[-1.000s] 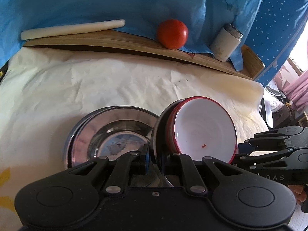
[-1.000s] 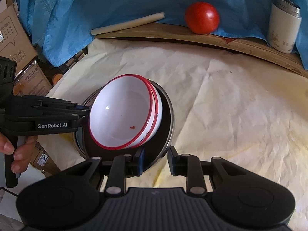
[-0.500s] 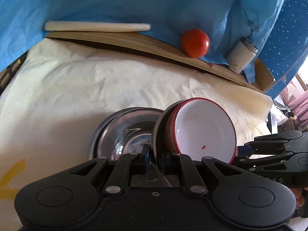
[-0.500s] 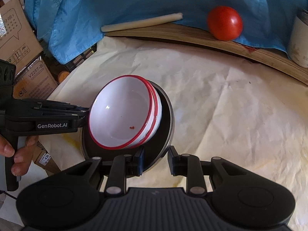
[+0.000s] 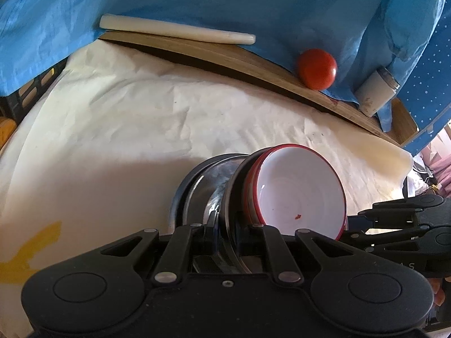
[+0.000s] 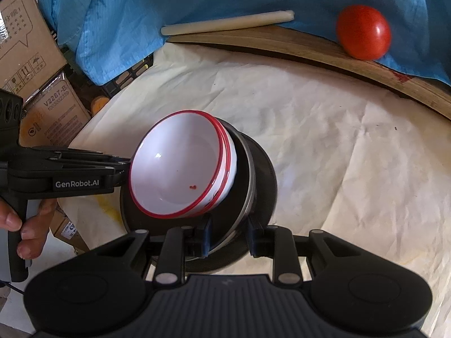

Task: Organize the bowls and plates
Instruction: 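Lift the bowl stack with both grippers and carry it over the steel plate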

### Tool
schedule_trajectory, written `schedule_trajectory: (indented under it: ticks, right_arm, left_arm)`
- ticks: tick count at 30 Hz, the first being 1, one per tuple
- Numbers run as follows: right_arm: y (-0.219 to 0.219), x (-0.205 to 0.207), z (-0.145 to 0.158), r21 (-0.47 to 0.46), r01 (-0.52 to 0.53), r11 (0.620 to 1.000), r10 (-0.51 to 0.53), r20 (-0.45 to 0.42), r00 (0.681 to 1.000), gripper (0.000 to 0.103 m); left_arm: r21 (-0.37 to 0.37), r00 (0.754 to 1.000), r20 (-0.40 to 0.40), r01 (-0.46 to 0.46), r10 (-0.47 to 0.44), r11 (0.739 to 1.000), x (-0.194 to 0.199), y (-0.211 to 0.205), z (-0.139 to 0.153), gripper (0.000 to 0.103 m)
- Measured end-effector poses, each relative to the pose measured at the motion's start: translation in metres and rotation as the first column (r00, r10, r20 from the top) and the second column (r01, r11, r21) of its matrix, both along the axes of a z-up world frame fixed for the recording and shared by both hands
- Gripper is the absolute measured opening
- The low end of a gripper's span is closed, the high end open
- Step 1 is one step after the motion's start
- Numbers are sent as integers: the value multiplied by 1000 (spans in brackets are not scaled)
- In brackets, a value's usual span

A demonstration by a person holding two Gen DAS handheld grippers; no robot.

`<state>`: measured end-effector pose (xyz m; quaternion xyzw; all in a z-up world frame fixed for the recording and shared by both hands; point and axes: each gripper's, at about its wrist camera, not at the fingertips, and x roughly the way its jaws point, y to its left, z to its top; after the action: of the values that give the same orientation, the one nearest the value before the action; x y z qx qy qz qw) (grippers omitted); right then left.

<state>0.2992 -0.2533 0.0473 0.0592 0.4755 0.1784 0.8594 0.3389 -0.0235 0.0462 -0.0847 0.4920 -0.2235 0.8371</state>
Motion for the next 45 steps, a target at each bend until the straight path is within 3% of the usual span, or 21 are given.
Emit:
schedule_trajectory:
  ticks: [45]
  right_arm:
    - [4,10,-6,18,10,1000,-9,-15,1000,28]
  left_arm:
    - [-22,997,-49,-66,65,998,10,8,-9,11]
